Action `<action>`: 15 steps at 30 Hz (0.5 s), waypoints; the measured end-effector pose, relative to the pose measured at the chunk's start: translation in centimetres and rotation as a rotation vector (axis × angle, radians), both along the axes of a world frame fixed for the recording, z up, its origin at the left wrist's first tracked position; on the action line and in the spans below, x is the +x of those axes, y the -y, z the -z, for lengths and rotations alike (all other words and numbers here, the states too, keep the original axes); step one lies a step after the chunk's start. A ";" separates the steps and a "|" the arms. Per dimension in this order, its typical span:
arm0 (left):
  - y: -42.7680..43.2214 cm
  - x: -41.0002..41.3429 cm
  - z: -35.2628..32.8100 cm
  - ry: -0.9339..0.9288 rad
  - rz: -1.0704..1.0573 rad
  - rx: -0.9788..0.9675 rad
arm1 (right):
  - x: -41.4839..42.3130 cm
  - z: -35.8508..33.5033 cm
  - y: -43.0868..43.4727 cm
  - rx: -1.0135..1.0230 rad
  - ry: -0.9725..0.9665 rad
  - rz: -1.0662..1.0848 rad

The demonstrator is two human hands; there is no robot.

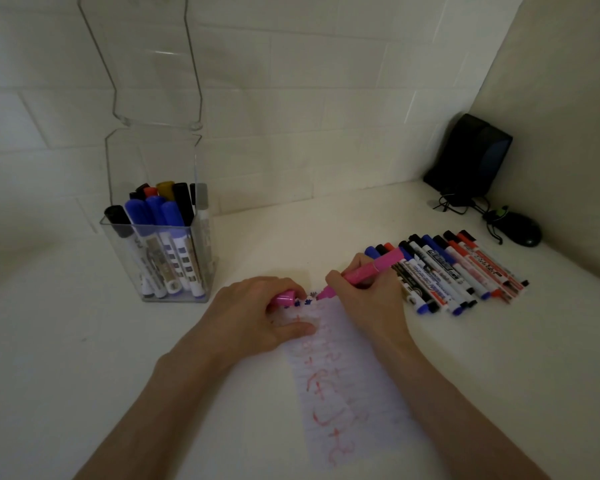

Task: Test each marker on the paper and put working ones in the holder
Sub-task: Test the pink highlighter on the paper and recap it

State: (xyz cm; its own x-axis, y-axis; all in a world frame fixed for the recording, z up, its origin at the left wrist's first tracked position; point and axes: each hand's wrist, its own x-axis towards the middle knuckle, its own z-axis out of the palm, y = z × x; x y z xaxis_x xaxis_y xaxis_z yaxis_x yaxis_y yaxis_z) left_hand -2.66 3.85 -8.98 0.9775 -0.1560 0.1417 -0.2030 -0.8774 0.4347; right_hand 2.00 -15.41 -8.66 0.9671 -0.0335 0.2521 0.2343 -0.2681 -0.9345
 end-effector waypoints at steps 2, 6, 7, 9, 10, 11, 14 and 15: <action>0.0 0.0 0.0 0.001 0.000 -0.002 | -0.1 0.1 -0.1 -0.029 0.013 -0.028; -0.1 0.0 0.1 0.005 -0.006 -0.016 | 0.0 0.1 0.2 -0.015 0.030 0.003; -0.1 0.0 0.1 0.005 -0.005 -0.016 | 0.1 0.1 0.3 0.007 0.035 0.013; -0.1 0.0 0.1 -0.001 -0.001 -0.017 | 0.1 0.1 0.4 0.069 0.034 0.008; -0.1 0.0 0.0 -0.002 0.001 -0.016 | 0.1 0.1 0.4 0.086 0.025 0.000; -0.1 0.0 0.0 0.000 0.001 -0.015 | 0.0 0.1 0.3 0.086 0.021 -0.008; -0.1 0.0 0.1 0.001 -0.001 -0.012 | 0.0 0.2 0.1 0.026 0.013 -0.004; -0.1 0.0 0.1 0.000 0.000 -0.011 | 0.1 0.3 0.1 0.012 0.007 -0.002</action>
